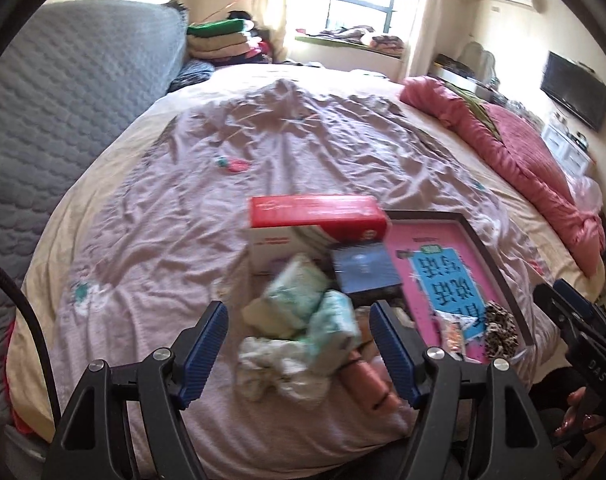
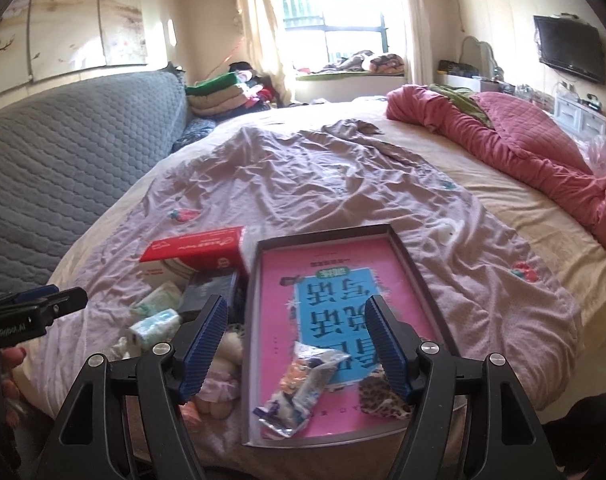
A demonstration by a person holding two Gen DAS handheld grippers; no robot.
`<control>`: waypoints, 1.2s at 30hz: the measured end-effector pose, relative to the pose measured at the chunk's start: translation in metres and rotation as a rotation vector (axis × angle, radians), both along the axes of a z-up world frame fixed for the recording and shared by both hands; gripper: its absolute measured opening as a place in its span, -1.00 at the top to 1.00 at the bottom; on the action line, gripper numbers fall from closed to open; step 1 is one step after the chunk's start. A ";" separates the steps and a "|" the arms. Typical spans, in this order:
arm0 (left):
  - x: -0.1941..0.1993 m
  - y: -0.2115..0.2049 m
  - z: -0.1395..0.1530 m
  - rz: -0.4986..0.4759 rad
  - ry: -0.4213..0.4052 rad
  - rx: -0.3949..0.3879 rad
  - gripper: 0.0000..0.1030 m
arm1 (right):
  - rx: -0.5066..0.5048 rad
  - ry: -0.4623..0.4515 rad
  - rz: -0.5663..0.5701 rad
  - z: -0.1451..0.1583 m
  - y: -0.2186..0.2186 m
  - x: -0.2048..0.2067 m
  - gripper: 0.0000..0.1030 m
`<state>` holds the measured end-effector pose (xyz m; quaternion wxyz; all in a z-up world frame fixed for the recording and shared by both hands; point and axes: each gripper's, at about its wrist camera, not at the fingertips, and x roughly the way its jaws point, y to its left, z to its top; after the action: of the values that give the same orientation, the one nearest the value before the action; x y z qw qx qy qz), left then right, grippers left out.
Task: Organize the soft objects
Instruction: 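Grasp the pink tube with the right tool while the left tool grasps the white floral cloth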
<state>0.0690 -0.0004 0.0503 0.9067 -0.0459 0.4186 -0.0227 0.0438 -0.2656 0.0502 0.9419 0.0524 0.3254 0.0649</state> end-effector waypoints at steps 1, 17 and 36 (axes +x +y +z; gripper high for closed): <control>0.000 0.008 -0.003 0.014 0.009 0.002 -0.41 | -0.006 -0.001 0.008 -0.001 0.004 0.000 -0.42; -0.004 0.058 -0.042 0.059 0.079 -0.017 -0.41 | -0.062 0.065 0.156 -0.024 0.063 -0.001 -0.42; 0.003 0.029 -0.104 -0.053 0.169 -0.055 -0.41 | -0.175 0.224 0.344 -0.090 0.123 0.006 -0.42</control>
<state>0.0720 0.0291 -0.0533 0.8656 -0.0614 0.4940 -0.0545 0.0497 -0.1431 -0.0400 0.8758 -0.0790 0.4366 0.1901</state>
